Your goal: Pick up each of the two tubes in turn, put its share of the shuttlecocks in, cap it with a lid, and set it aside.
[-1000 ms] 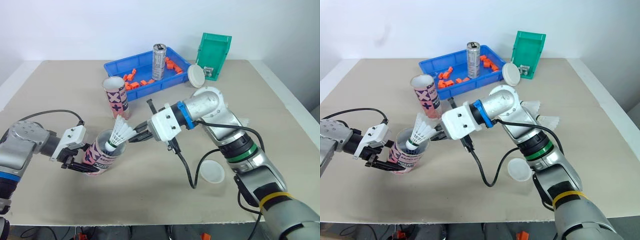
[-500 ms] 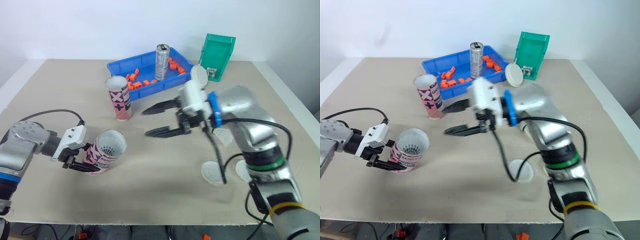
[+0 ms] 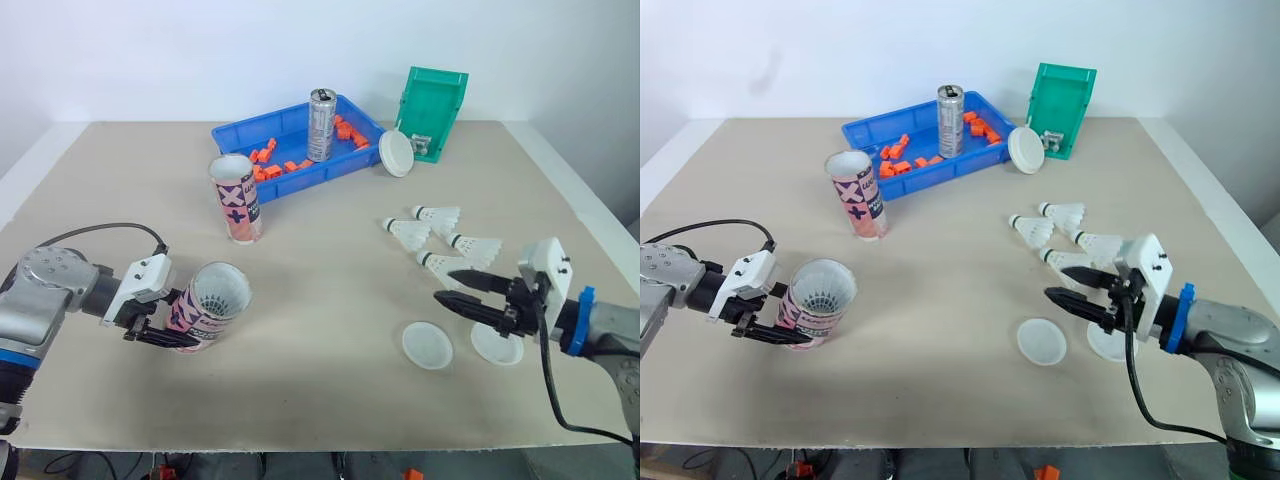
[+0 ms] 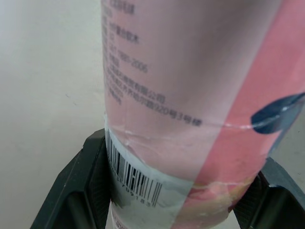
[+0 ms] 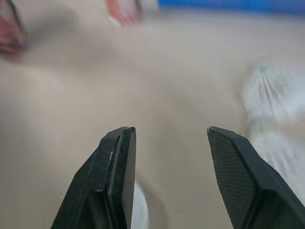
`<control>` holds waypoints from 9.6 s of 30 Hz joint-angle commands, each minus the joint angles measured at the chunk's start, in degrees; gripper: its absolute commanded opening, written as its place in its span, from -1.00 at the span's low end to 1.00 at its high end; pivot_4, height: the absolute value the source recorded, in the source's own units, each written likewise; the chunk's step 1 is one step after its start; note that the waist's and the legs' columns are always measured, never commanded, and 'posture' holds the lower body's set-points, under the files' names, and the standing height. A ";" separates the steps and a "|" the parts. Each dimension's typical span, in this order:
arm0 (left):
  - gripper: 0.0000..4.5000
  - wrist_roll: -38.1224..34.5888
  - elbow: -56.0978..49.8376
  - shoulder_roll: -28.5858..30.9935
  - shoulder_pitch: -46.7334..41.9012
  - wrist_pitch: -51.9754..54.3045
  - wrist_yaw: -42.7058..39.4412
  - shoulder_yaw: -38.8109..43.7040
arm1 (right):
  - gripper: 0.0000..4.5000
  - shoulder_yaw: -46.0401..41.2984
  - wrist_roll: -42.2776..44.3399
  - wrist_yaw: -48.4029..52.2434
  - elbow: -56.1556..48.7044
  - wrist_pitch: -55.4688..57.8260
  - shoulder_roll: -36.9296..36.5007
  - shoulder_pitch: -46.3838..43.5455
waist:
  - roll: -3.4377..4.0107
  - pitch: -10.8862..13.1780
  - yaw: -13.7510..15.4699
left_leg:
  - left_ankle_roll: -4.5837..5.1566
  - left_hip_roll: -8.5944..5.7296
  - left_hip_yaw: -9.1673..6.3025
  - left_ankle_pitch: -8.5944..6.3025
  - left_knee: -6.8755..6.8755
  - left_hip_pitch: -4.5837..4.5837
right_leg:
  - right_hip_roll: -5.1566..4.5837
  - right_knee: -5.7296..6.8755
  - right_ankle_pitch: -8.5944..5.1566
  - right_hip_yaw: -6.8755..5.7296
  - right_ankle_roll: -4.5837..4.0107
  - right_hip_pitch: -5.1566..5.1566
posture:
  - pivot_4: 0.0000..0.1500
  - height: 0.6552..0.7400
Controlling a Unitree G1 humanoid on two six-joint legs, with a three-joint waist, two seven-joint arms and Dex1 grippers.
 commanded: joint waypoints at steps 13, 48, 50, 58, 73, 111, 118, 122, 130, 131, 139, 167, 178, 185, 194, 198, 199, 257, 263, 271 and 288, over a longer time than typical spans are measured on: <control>0.22 1.42 0.62 -1.76 -1.05 0.19 -0.84 -2.93 | 0.16 5.56 -6.29 -4.80 11.67 -10.72 1.42 -3.95 | -0.01 0.00 0.02 | -0.01 -0.07 0.18 -0.01 0.04 0.15 | 0.00 -0.02 0.02 0.28 0.06 0.12 | 1.00 1.00; 0.22 1.56 0.71 -1.60 -1.29 1.44 -0.71 -1.84 | -0.98 24.04 -3.27 7.22 -2.21 -13.42 0.16 -27.04 | 0.03 0.02 -0.29 | -0.02 -0.10 0.25 -0.01 0.07 0.23 | 0.05 -0.01 0.03 0.50 0.19 0.17 | 1.00 1.00; 0.22 1.71 1.23 -1.78 -1.85 1.14 -0.82 -2.14 | -0.98 28.46 -4.67 10.24 -2.40 -15.28 1.33 -33.25 | 0.02 0.02 -0.14 | -0.02 -0.08 0.24 0.00 0.08 0.22 | 0.06 -0.01 0.04 0.47 0.18 0.15 | 1.00 1.00; 0.22 1.65 2.49 -2.36 -3.05 0.82 -0.81 -3.04 | -0.98 44.14 -14.86 19.33 7.40 -26.11 10.16 -53.33 | 0.03 0.02 0.30 | -0.03 0.02 0.24 0.00 0.15 -0.15 | 0.03 -0.01 -0.05 0.24 0.15 0.02 | 1.00 1.00; 0.22 1.18 0.68 -2.11 -1.88 1.62 0.07 -2.46 | -0.56 51.02 -25.19 21.30 24.70 -38.05 24.98 -65.44 | 0.03 0.01 0.30 | -0.07 0.09 0.15 0.04 0.24 -0.20 | 0.05 0.08 -0.02 0.05 0.07 0.02 | 1.00 1.00; 0.22 -3.42 -2.15 -2.48 0.23 6.87 1.84 1.71 | -0.97 61.51 -37.73 25.29 47.16 -51.58 39.71 -76.08 | 0.02 0.01 0.16 | -0.09 0.11 0.00 0.05 0.19 -0.35 | 0.04 0.08 -0.04 -0.15 0.07 -0.05 | 1.00 1.00; 0.22 -3.94 -2.62 -2.64 0.45 7.56 2.33 2.23 | -0.97 60.81 -38.40 23.91 49.75 -54.02 45.81 -77.37 | -0.02 0.00 0.19 | -0.11 0.12 -0.10 0.05 0.17 -0.41 | 0.05 0.09 -0.09 -0.24 0.00 -0.09 | 1.00 1.00; 0.22 -3.88 -2.67 -2.90 0.35 7.70 2.53 2.26 | -0.97 55.60 -32.74 26.52 51.41 -49.68 46.35 -78.03 | -0.03 0.01 0.19 | -0.12 0.12 -0.21 0.05 0.14 -0.43 | 0.06 0.09 -0.03 -0.33 0.10 -0.09 | 1.00 1.00; 0.22 -4.15 -3.27 -3.08 0.94 7.76 3.03 2.59 | -0.97 50.22 -17.19 34.16 45.92 -39.43 34.47 -79.88 | -0.08 0.06 0.21 | -0.15 0.12 -0.56 0.07 0.14 -0.60 | 0.08 0.09 -0.04 -0.65 0.06 -0.08 | 1.00 1.00; 0.22 -4.22 -3.37 -3.18 1.11 7.68 3.16 2.72 | -0.97 50.69 -15.50 34.16 44.53 -38.84 31.62 -79.63 | -0.08 0.07 0.21 | -0.15 0.12 -0.55 0.07 0.14 -0.60 | 0.08 0.09 -0.04 -0.65 0.06 -0.08 | 1.00 1.00; 0.22 -8.95 -9.53 -8.31 2.77 5.83 7.94 6.31 | -0.97 43.31 -10.74 34.16 30.08 -33.43 8.65 -67.87 | -0.11 0.10 0.58 | -0.15 0.09 -0.57 0.07 0.08 -0.69 | 0.03 0.07 -0.12 -0.66 0.06 -0.12 | 1.00 1.00; 0.22 -1.26 2.70 -37.86 8.05 -11.70 24.89 -5.49 | 0.37 47.43 -19.18 34.16 24.31 -27.38 -24.96 -39.83 | 0.14 0.11 0.04 | -0.09 0.01 0.15 0.02 0.74 -0.50 | -0.01 0.03 0.13 0.07 0.39 0.04 | 1.00 1.00; 0.22 -0.96 0.30 -37.36 10.41 -11.91 26.47 -7.15 | 0.37 46.81 -21.91 33.35 21.00 -22.13 -18.45 -39.49 | 0.29 -0.02 0.03 | -0.09 0.02 0.18 0.01 0.72 -0.41 | 0.02 0.03 0.12 0.10 0.38 0.08 | 1.00 1.00; 0.22 -0.49 1.78 -38.06 9.06 -12.47 26.90 -8.06 | 0.37 48.65 -25.75 33.19 21.11 -20.98 -12.72 -41.54 | 0.29 -0.03 0.13 | -0.12 0.00 0.17 0.00 0.74 -0.41 | 0.00 0.01 0.12 0.10 0.40 0.13 | 1.00 1.00; 0.22 -1.38 4.40 -38.52 7.07 -13.03 27.27 -6.73 | -0.22 51.59 -30.29 34.13 23.13 -26.39 -12.11 -41.73 | 0.29 -0.03 0.19 | -0.13 -0.06 0.15 0.01 0.79 -0.34 | -0.02 -0.02 0.12 0.12 0.43 0.26 | 1.00 1.00; 0.22 -0.95 6.54 -38.53 5.87 -13.82 26.90 -6.43 | -0.91 53.38 -29.37 34.16 22.61 -27.46 -13.31 -42.42 | 0.28 -0.03 0.18 | -0.14 -0.06 0.15 0.01 0.80 -0.11 | -0.02 -0.02 0.13 0.12 0.43 0.45 | 1.00 1.00; 0.22 -0.92 7.10 -38.61 5.44 -13.97 26.78 -6.33 | -0.96 53.90 -29.36 34.16 22.71 -28.11 -13.64 -42.60 | 0.27 -0.02 0.17 | -0.14 -0.06 0.15 0.01 0.80 -0.01 | -0.02 -0.03 0.12 0.12 0.42 0.55 | 1.00 1.00; 0.22 2.66 16.31 -33.20 -3.74 -9.51 13.45 -12.27 | -0.96 56.07 -5.80 34.16 25.52 -33.13 3.16 -79.62 | 0.14 -0.10 -0.23 | -0.08 0.03 0.04 -0.19 -0.06 0.36 | 0.12 -0.21 -0.34 0.08 0.34 0.75 | 1.00 1.00; 0.22 2.14 12.89 -31.25 -0.54 -8.36 14.33 -11.08 | -0.96 57.53 -6.62 34.16 26.90 -35.67 4.37 -79.61 | 0.13 -0.11 -0.34 | -0.08 0.05 0.05 -0.19 -0.06 0.38 | 0.12 -0.21 -0.41 0.08 0.20 0.75 | 1.00 1.00; 0.22 1.84 10.01 -29.73 2.22 -7.26 15.47 -10.52 | -0.96 57.10 -8.46 34.16 33.08 -39.64 9.03 -82.71 | 0.09 -0.14 -1.63 | -0.05 0.11 -0.01 -0.20 -0.13 0.46 | 0.16 -0.07 -0.42 -0.02 0.19 0.74 | 1.00 1.00; 0.22 1.52 10.31 -30.16 1.22 -6.34 16.13 -10.49 | -0.96 59.16 -8.83 34.16 28.38 -41.01 7.89 -79.52 | 0.05 -0.17 -1.63 | -0.04 0.11 -0.09 -0.21 -0.15 0.47 | 0.16 -0.06 -0.46 -0.09 0.14 0.77 | 1.00 1.00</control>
